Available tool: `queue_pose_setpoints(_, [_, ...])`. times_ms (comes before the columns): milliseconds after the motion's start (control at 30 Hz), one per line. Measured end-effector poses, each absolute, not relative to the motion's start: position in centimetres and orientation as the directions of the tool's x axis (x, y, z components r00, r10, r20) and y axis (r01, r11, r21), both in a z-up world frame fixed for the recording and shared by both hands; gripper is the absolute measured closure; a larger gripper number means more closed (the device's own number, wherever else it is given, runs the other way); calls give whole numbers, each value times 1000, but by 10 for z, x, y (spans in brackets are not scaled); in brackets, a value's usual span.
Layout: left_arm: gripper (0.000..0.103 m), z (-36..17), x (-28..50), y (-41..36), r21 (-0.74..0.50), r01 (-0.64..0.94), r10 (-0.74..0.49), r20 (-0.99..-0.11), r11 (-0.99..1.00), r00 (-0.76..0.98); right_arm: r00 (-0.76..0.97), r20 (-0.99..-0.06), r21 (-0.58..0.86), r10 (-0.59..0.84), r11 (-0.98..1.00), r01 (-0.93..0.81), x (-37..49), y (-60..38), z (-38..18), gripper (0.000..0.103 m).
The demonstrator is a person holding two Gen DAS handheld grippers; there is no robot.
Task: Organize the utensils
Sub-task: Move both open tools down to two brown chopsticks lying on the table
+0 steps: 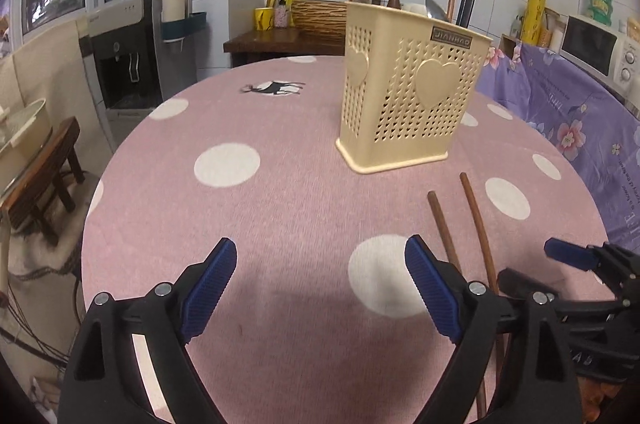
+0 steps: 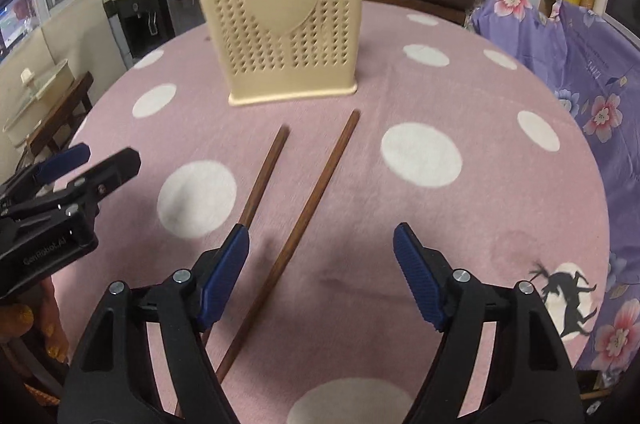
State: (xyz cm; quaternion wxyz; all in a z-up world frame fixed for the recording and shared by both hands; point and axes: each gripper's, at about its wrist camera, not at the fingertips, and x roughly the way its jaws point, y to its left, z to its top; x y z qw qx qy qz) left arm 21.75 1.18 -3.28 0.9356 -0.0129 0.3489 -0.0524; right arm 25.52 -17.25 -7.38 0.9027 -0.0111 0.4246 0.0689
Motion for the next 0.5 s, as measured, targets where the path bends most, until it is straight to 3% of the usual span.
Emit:
queue_pose_setpoints(400, [15,-39,207,28,-98,45,-99,-662,994,743,589,-803,4,89,990,-143,249,-161,-90,50])
queue_pose_setpoints(500, [15,-40,205,26,-97,52,-104,-663,994,741,582,-808,23,95,991,-130,251,-177,-90,51])
